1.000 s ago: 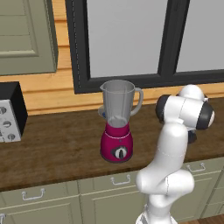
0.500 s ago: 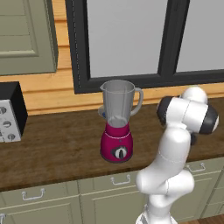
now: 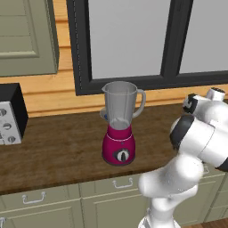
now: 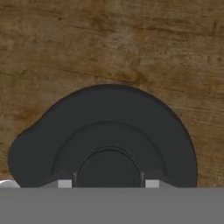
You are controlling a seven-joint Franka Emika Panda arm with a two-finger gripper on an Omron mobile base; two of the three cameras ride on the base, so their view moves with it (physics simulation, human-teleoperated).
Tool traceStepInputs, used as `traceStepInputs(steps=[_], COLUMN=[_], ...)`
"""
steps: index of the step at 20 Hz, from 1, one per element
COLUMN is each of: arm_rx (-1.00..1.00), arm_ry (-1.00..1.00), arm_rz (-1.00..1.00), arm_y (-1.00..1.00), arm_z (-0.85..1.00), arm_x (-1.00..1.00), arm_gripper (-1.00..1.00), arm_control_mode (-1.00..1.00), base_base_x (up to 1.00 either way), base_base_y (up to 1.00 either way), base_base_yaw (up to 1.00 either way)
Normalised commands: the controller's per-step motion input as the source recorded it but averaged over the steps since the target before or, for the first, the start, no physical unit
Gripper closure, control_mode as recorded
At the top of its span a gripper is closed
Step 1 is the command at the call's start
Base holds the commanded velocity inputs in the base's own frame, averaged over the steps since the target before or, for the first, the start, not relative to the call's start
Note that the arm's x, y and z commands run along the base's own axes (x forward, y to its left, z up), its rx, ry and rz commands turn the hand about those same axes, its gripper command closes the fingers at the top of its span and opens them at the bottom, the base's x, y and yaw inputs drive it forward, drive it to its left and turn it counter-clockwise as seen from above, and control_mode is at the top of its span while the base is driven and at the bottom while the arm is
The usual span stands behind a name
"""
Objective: Close the lid blender by securely placing the lid on top.
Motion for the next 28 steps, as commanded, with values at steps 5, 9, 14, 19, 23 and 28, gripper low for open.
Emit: traceStepInputs(steps=[5, 9, 14, 19, 23, 28], arm_rx=[0.0, 0.0, 0.0, 0.0, 0.0, 0.0], arm_ry=[-0.04, -0.05, -0.01, 0.0, 0.0, 0.04], arm_rz=[0.0, 0.0, 0.02, 0.02, 0.0, 0.02], arm_y=[0.57, 0.65, 0.49, 0.82, 0.73, 0.78], arm_z=[1.0, 1.0, 1.0, 1.0, 1.0, 1.0], arm_x=[-0.28, -0.15, 0.0, 0.0, 0.0, 0.0], arm_gripper=[1.0, 1.0, 1.0, 1.0, 1.0, 1.0], arm_control_mode=[-1.0, -1.0, -1.0, -1.0, -1.0, -1.0], base_base_x=[0.0, 0.0, 0.0, 0.0, 0.0, 0.0], base_base_y=[0.0, 0.0, 0.0, 0.0, 0.0, 0.0], base_base_yaw=[0.0, 0.0, 0.0, 0.0, 0.0, 0.0])
